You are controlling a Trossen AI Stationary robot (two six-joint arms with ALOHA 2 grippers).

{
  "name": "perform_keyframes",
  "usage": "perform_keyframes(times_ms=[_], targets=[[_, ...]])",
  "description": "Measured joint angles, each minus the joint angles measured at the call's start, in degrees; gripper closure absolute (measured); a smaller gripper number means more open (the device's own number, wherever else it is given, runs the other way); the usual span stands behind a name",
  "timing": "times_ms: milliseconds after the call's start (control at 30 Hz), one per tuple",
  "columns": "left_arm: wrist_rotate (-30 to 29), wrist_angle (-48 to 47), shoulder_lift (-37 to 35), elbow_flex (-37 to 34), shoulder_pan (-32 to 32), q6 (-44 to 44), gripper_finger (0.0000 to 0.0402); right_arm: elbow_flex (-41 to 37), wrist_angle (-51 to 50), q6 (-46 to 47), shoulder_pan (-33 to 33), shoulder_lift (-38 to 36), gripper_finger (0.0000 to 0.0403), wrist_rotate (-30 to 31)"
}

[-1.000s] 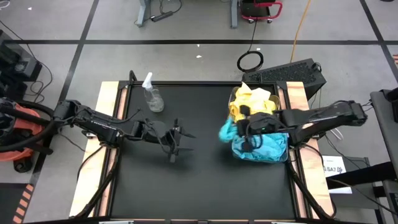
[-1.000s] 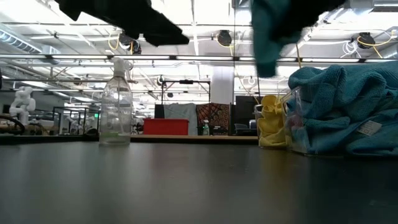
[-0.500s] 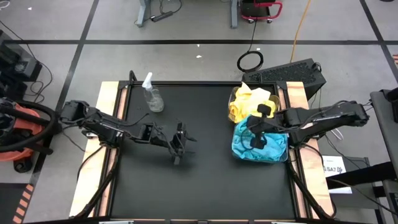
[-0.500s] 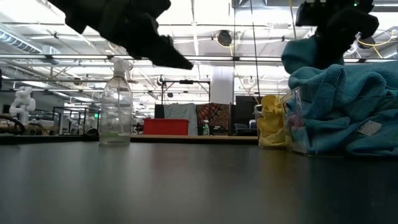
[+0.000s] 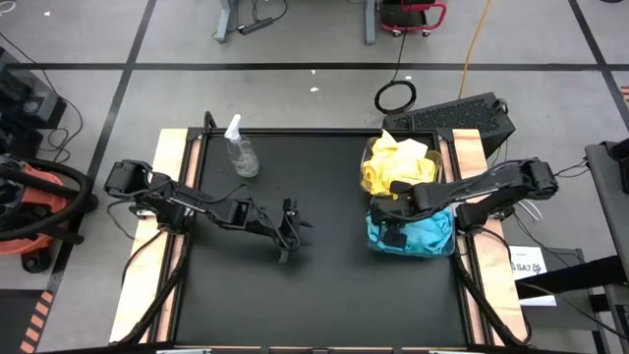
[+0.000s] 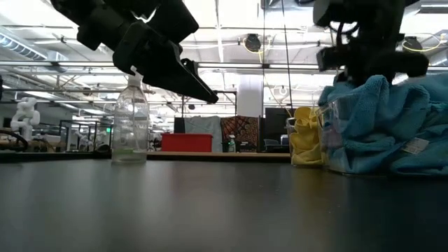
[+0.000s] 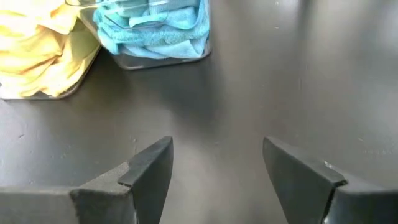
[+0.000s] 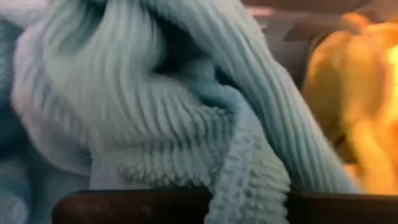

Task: Sort microfiber towel by color & place in baskets
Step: Put the blue microfiber towel into the bottom transparent bin

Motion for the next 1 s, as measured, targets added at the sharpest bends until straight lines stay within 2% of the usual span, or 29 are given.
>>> perform_keyframes(times_ms=[367, 633, 867, 1000], targets=[[0.31, -0.02, 0.00, 0.00, -0.96, -0.03, 0.0147, 0.13, 0.48, -0.06, -0.19, 6.52, 0.0398, -0.77], [0.29, -0.02, -0.02, 0.00, -1.05, -0.05, 0.0147, 0.07, 1.31, -0.07, -0.65, 6.63, 0.0368, -3.13], [0.28, 0.11, -0.02, 0.00, -1.11, -0.09, 0.0147, 0.04, 0.67, -0.54, -1.92, 6.24, 0.0360, -5.41], [0.26, 0.11, -0.02, 0.00, -1.59, -0.60, 0.0147, -0.15, -1.06, -0.75, -1.86, 4.24, 0.0328, -5.91]])
